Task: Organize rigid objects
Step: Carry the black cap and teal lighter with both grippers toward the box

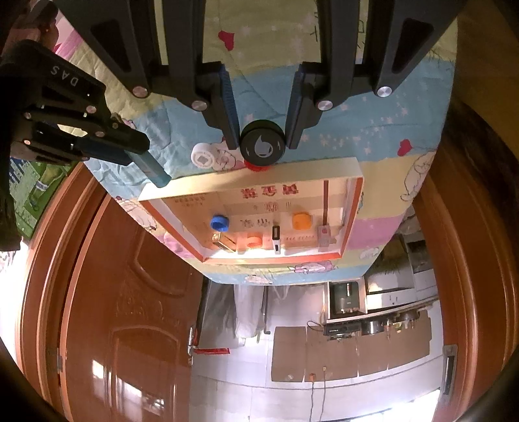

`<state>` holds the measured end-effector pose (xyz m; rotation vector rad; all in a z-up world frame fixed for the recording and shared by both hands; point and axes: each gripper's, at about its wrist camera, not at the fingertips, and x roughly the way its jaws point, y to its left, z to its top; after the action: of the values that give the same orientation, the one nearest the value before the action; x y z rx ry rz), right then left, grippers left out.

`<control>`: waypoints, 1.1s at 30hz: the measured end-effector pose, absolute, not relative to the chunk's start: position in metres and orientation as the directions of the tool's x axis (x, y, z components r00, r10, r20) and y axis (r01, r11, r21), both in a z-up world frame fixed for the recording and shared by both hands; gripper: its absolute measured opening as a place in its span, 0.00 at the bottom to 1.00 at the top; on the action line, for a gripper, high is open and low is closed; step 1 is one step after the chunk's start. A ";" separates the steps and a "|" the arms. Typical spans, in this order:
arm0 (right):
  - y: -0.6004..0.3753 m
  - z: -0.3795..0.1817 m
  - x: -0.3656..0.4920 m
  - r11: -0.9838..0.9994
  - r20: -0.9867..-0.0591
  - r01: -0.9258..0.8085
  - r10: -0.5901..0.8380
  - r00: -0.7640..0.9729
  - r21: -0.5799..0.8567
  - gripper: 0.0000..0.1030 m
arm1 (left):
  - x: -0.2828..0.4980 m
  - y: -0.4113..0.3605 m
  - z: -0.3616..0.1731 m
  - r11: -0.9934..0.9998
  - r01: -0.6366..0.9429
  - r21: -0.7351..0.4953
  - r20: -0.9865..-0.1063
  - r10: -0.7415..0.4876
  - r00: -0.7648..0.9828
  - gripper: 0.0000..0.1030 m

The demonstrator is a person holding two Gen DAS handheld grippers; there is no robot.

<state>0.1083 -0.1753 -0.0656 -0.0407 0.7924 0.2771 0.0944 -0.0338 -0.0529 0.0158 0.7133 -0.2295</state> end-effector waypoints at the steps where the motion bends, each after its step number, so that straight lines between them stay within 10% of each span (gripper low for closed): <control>1: -0.176 -0.064 0.109 0.963 -0.706 -0.260 0.229 0.671 0.065 0.22 | 0.096 -0.034 -0.051 0.975 0.214 -0.062 -0.647 -0.203 0.735 0.29; 33: -0.174 -0.044 0.143 0.964 -0.670 -0.256 0.240 0.702 0.076 0.22 | 0.139 -0.030 -0.032 0.987 0.145 -0.063 -0.636 -0.152 0.757 0.29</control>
<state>0.1433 -0.1740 -0.0444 -0.0232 0.7428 0.2757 0.1390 -0.0303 -0.0325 -0.0094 0.6939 -0.1620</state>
